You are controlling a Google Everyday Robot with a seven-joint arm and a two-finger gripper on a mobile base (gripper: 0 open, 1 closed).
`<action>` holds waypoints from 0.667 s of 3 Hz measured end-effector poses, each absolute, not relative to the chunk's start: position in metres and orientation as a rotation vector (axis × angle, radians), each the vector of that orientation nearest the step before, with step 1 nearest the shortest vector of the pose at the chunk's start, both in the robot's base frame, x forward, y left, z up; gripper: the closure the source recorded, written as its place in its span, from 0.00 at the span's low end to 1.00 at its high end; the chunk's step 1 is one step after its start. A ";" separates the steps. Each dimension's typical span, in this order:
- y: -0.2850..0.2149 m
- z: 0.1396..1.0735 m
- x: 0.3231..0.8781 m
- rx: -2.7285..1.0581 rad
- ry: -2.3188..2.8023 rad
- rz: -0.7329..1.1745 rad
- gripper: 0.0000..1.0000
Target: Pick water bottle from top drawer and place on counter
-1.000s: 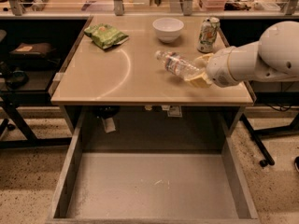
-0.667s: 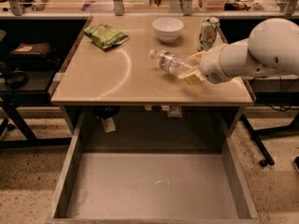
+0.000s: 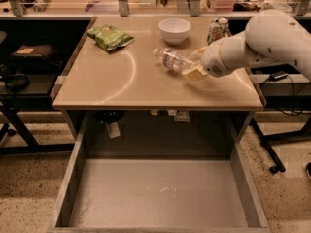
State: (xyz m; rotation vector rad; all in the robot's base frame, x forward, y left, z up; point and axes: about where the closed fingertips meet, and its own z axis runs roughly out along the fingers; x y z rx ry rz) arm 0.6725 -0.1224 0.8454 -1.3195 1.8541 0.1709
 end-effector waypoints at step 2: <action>-0.114 0.842 0.687 -1.340 1.857 0.171 0.83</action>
Offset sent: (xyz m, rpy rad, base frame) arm 0.0123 0.0069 -0.0030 -0.0111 0.0070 0.0097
